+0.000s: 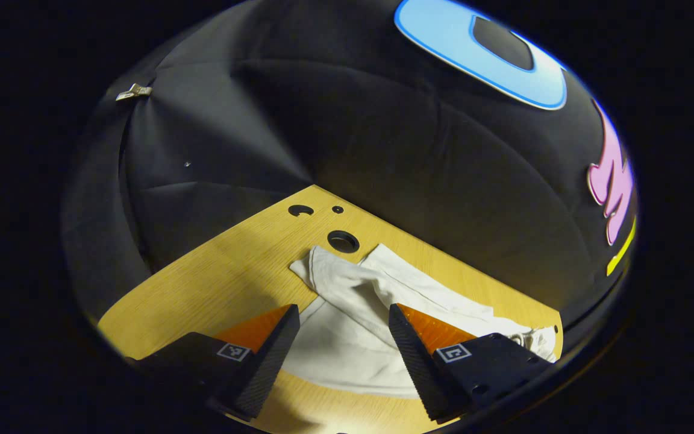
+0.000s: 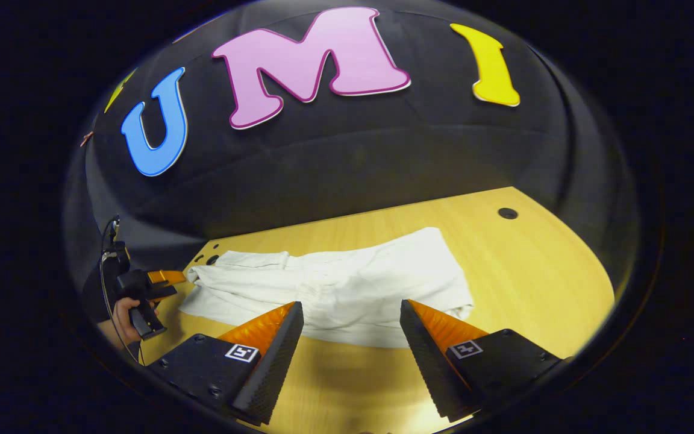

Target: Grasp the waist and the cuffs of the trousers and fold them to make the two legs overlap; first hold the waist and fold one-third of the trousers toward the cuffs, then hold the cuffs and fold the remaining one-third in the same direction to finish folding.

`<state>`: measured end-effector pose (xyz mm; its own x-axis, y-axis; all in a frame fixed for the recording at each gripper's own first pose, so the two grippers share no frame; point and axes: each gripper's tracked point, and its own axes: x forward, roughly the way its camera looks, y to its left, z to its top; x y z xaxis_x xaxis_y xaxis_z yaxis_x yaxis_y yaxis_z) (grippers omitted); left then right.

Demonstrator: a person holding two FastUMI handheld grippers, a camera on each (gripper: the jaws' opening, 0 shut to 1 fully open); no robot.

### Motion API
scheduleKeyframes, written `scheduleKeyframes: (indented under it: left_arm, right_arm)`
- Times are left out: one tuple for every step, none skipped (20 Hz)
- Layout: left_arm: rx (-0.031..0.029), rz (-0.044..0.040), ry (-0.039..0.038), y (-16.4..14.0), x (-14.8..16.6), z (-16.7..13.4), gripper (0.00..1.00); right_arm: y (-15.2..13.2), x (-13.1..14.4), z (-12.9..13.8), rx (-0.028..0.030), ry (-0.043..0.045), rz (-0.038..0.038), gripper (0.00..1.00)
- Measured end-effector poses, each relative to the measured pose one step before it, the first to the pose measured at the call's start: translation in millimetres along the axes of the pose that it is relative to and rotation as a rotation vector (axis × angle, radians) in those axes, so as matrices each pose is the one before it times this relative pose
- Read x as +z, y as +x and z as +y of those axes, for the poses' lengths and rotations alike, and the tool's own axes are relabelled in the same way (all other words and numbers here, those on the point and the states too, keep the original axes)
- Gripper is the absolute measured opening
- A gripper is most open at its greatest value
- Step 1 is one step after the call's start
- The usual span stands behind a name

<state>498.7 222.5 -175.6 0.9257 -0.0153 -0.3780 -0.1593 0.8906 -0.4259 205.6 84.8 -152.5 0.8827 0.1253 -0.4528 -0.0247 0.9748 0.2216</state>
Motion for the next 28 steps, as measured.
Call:
scheduleKeyframes:
  left_arm:
    - [0.01311,-0.01498,-0.01343,9.56,6.05,2.90,0.96]
    - [0.01601,-0.01293,-0.01338,11.91,5.17,4.37,0.96]
    - [0.01601,-0.00018,-0.01652,10.03,1.65,3.39,0.95]
    - [0.01880,0.02276,-0.00971,13.62,-7.66,2.36,0.96]
    - [0.02442,0.02278,0.01369,9.78,-6.13,4.26,0.96]
    - [0.01943,0.00979,0.02755,5.75,-3.29,0.73,0.96]
    - [0.02154,-0.01740,0.05277,6.71,0.32,0.06,0.98]
    - [0.02103,0.00598,0.07962,0.05,-6.84,-4.95,0.96]
    - [0.06019,0.02980,0.16191,1.67,-6.37,1.10,0.95]
    - [0.01293,0.00171,0.08176,0.05,-2.61,-2.18,0.93]
    - [-0.02208,0.00134,-0.00612,4.04,0.53,-8.90,0.84]
    - [0.00516,-0.00340,-0.01386,-1.06,3.16,-0.07,0.77]
    - [-0.00115,0.00392,-0.00084,1.48,-3.42,-3.36,0.70]
    - [-0.00671,0.00853,-0.00059,0.97,-0.65,0.69,0.70]
    - [-0.01224,0.00823,0.00604,-1.30,-0.89,-0.75,0.66]
    - [-0.01001,0.00598,0.00431,0.15,-0.23,-0.16,0.61]
    - [-0.01442,0.00668,-0.00499,-0.11,-0.79,-1.62,0.53]
    - [-0.00826,0.00163,-0.00549,-1.51,-0.51,-2.53,0.54]
    - [-0.00773,-0.00189,0.01113,-1.74,-0.59,-2.84,0.37]
    - [-0.00009,-0.00568,0.01684,-2.10,0.01,-0.86,0.23]
    - [0.00511,-0.00312,0.02587,-1.85,-1.65,0.13,0.23]
    - [0.00938,-0.00239,0.02066,-4.50,-0.49,-2.17,0.15]
    - [0.00498,0.00235,0.00497,-1.35,0.01,-1.50,0.05]
    - [-0.00146,0.00834,-0.00679,2.67,-4.02,-3.24,0.07]
    - [-0.01219,0.00482,-0.01888,2.64,-2.10,0.80,0.07]
    - [-0.01671,0.00635,-0.03463,-0.90,0.25,-1.34,0.06]
    - [-0.00841,0.00487,-0.03667,-2.96,-0.80,-1.72,0.06]
    - [0.00529,-0.01303,-0.06742,-9.50,2.12,-0.27,0.06]
  right_arm:
    - [-15.03,-1.56,-13.58,-0.02502,0.00224,0.00106,0.98]
    - [-13.63,-1.99,-10.60,-0.01840,0.00705,0.00582,0.98]
    - [-13.24,-5.92,-9.90,-0.01578,0.00271,0.01269,0.98]
    - [-16.58,-6.26,-14.31,-0.02852,-0.00083,0.01834,0.98]
    - [-7.78,-6.57,-8.56,-0.01818,-0.00074,0.01378,0.98]
    - [-7.22,-5.89,-5.56,-0.01203,-0.00248,0.01260,0.98]
    - [-5.44,-4.57,-4.39,-0.00903,-0.00245,0.01109,0.98]
    - [-4.70,-5.42,-2.48,-0.00190,-0.00282,0.01664,0.98]
    - [-0.80,-6.33,-1.05,0.00259,-0.01137,0.01665,0.98]
    - [0.00,-4.13,-0.07,0.00213,-0.01061,0.00986,0.98]
    - [0.34,-3.69,3.31,0.01128,-0.01312,0.01060,0.98]
    - [-0.59,-2.29,2.32,0.00598,-0.00340,0.00434,0.98]
    - [-0.84,-0.63,2.10,0.00449,0.00070,0.00289,0.98]
    - [-2.24,-0.83,1.42,0.00419,0.00215,-0.00118,0.98]
    - [-2.18,-0.43,0.04,0.00200,-0.00295,-0.00431,0.98]
    - [-0.47,0.05,-1.81,-0.00295,-0.00428,-0.00032,0.98]
    - [-1.80,-1.46,-1.50,-0.00341,-0.00124,0.00014,0.98]
    - [-1.29,0.39,-1.66,-0.00290,0.00435,-0.00105,0.98]
    - [-2.53,0.23,-2.33,-0.00248,0.01022,-0.00562,0.98]
    - [-1.82,0.07,-2.07,-0.00232,0.00147,-0.00287,0.98]
    - [-3.05,-0.81,-1.76,-0.00398,-0.00473,-0.00304,0.98]
    - [-2.62,-0.55,-2.73,-0.00587,-0.00712,-0.00230,0.98]
    - [-3.39,-0.20,-3.08,-0.00549,-0.00590,-0.00555,0.98]
    - [-2.32,1.18,-3.23,-0.00662,-0.00290,-0.00421,0.99]
    - [-3.20,0.34,-3.16,-0.00607,0.00166,-0.00560,0.98]
    - [-1.64,2.23,-3.56,-0.00571,0.00374,-0.00736,0.98]
    - [-2.29,1.73,-3.69,-0.00737,0.00480,-0.00934,0.98]
    - [-2.97,2.99,-5.62,-0.00871,0.00733,-0.01212,0.98]
